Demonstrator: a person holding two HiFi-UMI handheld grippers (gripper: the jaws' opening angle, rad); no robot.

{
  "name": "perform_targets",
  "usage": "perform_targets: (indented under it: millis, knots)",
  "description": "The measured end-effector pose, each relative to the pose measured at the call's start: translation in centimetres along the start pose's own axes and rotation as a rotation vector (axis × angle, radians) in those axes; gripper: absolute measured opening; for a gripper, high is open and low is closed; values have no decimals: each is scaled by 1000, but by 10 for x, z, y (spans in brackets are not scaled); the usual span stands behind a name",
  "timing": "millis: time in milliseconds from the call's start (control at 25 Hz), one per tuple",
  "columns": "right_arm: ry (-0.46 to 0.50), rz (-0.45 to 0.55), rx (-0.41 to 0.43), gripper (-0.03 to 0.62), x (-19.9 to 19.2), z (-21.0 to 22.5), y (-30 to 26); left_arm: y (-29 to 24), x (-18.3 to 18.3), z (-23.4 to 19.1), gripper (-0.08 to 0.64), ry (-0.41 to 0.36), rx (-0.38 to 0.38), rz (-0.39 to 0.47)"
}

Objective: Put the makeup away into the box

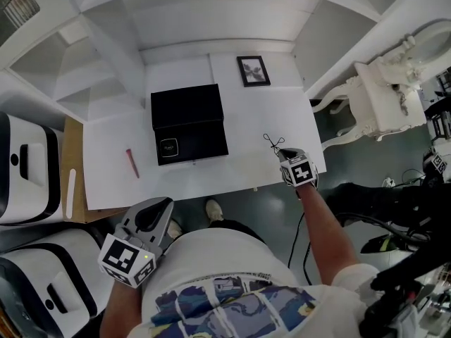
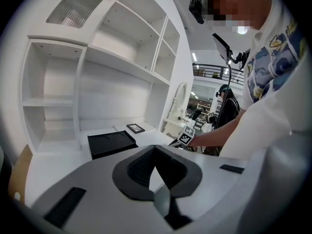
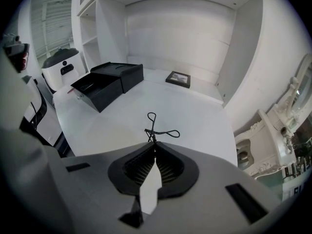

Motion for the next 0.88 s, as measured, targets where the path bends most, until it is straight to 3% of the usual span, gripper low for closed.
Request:
perform_targets:
  millis: [400,880]
  knots:
    - [4,45,-29,31,36,-14,38,28,-9,-16,14,14,-18,28]
    - [62,138,28,31,97,-60,74,64,-16,-30,14,30,-15,53]
Point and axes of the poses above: the fingertips, and each gripper's own axes: y backward along the fingers, z to its right, x out of its top, the point moved 10 cm from there along y, backward along the fingers, and after that the axes turned 13 degrees about -x, right-handed, at the moved point
